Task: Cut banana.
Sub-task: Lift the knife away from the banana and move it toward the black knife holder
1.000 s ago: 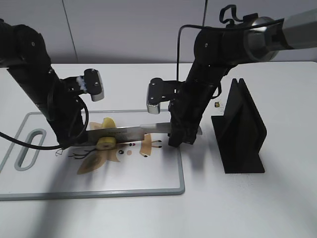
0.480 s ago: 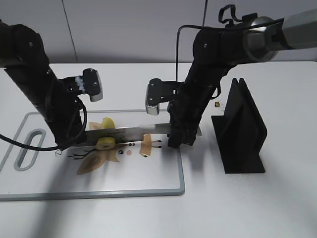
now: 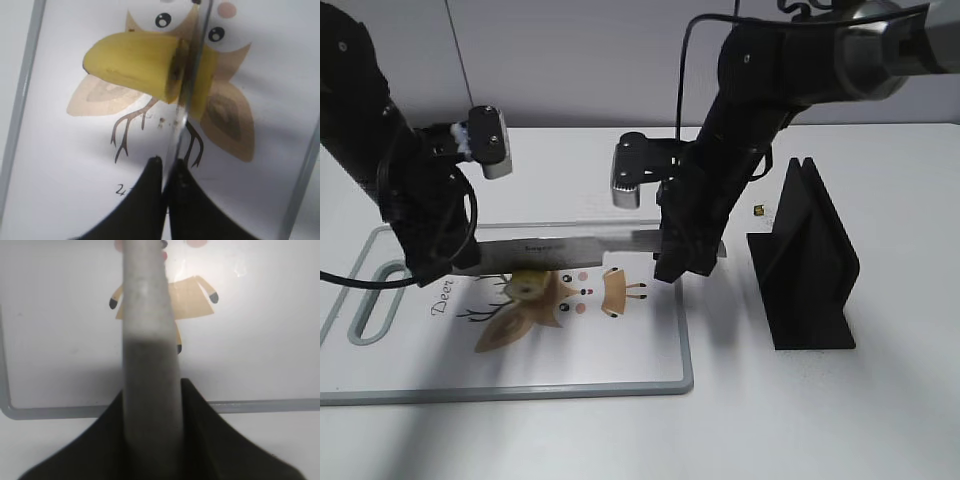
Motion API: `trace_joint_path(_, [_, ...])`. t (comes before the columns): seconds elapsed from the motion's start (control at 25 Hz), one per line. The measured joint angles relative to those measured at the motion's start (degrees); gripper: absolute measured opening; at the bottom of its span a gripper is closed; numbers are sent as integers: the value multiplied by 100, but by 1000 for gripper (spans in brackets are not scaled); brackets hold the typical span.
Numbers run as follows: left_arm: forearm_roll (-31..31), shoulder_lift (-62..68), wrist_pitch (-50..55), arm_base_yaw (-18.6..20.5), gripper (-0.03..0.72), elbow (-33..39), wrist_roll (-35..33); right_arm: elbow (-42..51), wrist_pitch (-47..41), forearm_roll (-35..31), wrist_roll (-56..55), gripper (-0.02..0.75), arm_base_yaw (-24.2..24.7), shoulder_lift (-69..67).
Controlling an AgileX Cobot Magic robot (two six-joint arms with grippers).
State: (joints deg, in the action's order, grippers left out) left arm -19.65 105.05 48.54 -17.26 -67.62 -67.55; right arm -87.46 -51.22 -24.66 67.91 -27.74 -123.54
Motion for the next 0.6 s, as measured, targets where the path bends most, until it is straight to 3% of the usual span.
trace_joint_path(0.6, [-106,-521,220,0,22,0,37,21,-171,108,-5,183,0,568])
